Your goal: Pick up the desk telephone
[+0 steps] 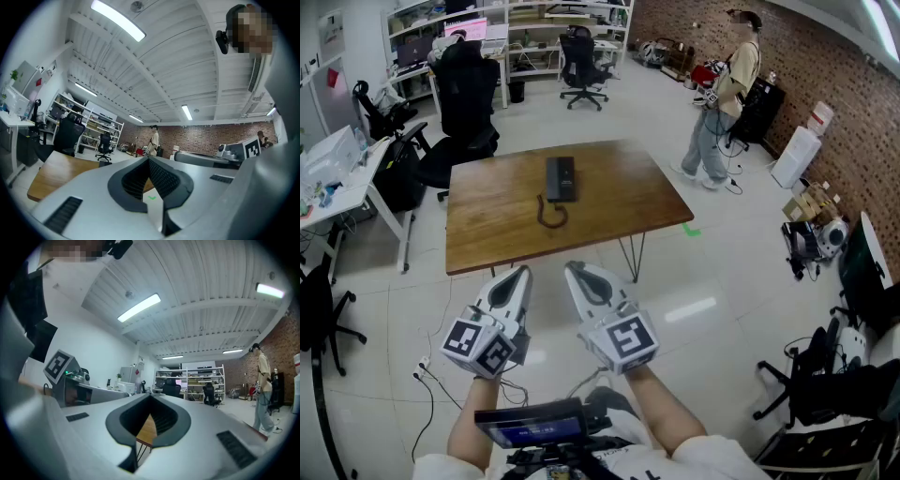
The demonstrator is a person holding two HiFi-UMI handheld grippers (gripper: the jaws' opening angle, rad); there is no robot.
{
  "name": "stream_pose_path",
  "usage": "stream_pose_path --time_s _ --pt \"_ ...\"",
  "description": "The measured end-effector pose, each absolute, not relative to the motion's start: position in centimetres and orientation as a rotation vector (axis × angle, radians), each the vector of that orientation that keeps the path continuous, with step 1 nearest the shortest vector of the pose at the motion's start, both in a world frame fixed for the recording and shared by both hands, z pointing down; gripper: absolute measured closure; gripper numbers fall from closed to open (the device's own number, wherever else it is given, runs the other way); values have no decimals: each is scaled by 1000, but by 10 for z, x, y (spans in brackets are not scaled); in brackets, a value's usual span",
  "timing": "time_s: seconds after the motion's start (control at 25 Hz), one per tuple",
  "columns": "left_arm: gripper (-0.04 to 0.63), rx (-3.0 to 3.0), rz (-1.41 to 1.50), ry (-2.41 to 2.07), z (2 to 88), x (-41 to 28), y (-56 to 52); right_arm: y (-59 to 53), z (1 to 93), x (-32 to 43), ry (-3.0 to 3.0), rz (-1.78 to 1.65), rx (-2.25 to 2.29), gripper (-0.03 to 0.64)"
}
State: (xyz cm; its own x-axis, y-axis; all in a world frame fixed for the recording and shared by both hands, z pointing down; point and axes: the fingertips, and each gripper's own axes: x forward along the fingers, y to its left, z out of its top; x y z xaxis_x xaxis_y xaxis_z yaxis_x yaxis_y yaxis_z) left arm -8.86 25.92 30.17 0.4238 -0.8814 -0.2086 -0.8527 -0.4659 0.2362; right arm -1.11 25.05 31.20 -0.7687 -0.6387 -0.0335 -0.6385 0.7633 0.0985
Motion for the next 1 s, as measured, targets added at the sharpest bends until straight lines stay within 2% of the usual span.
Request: stream_pose_path --time_s 0.52,1.0 --pt "594 2544 -463 -1619 306 -116 257 242 309 -34 -2973 -170 1044 612" --pt "594 2552 -430 -1597 315 -109 210 193 310 -27 -2975 -196 1058 612"
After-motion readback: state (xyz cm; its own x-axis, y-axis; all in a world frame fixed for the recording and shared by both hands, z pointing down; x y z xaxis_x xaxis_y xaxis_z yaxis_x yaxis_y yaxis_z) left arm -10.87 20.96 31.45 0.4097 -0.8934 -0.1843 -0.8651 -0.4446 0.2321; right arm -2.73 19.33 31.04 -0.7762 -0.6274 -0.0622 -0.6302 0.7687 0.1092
